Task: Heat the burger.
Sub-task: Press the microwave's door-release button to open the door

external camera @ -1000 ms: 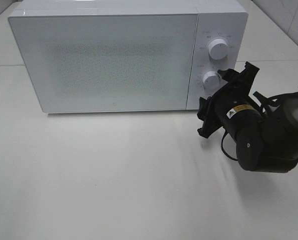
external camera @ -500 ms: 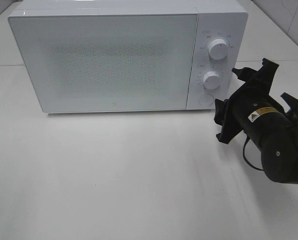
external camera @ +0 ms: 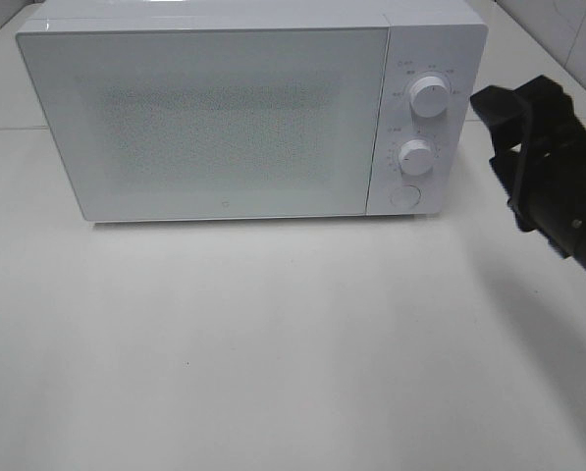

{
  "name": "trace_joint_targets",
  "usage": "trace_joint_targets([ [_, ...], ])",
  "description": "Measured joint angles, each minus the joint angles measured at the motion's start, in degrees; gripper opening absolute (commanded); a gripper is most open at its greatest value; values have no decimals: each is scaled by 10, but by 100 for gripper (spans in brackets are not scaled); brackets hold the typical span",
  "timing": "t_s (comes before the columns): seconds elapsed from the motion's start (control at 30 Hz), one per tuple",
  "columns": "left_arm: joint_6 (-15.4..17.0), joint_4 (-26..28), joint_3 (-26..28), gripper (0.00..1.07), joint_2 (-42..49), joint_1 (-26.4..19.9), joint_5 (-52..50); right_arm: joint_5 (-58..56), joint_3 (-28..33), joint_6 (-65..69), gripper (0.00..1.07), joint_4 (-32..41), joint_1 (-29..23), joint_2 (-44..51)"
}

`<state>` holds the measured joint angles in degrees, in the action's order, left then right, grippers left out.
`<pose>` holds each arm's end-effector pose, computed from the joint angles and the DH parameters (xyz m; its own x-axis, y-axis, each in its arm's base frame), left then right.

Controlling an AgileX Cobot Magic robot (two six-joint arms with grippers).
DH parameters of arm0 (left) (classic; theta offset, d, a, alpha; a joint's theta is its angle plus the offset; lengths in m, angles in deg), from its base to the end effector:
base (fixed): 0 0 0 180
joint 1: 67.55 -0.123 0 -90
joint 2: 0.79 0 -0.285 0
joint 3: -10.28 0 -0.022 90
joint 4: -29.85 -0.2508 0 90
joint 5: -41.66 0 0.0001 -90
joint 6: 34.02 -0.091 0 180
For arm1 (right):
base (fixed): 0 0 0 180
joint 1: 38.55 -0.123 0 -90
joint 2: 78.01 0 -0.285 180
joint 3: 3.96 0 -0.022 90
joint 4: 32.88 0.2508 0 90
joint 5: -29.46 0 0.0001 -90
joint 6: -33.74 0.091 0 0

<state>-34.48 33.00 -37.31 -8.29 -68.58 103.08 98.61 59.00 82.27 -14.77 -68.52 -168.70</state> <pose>-0.0081 -0.0045 0.2812 -0.4461 -0.0263 -0.8946 0.0171 0.9991 -0.0379 0.2049 0.0877 0.1998 -0.1475 0.8216 -0.5506 -0.1857 0.5238 0.8314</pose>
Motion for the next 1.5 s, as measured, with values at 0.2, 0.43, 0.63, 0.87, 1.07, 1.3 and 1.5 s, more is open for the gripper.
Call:
trace_joint_targets([
  [0.2, 0, 0, 0, 101, 0, 0, 0, -160, -5, -216, 72, -4, 0, 135],
  [0.43, 0, 0, 0, 101, 0, 0, 0, -559, -86, -485, 72, -4, 0, 222],
  [0.63, 0, 0, 0, 101, 0, 0, 0, -810, -162, -607, 72, -37, 0, 231],
  [0.87, 0, 0, 0, 101, 0, 0, 0, -940, -173, -482, 84, -155, 49, 231],
  [1.07, 0, 0, 0, 101, 0, 0, 0, -978, -173, -472, 83, -181, 173, 231],
  [1.3, 0, 0, 0, 101, 0, 0, 0, -1058, -176, -477, 79, -188, 260, 249],
  [1.5, 0, 0, 0, 101, 0, 0, 0, -1145, -176, -474, 77, -188, 260, 352],
])
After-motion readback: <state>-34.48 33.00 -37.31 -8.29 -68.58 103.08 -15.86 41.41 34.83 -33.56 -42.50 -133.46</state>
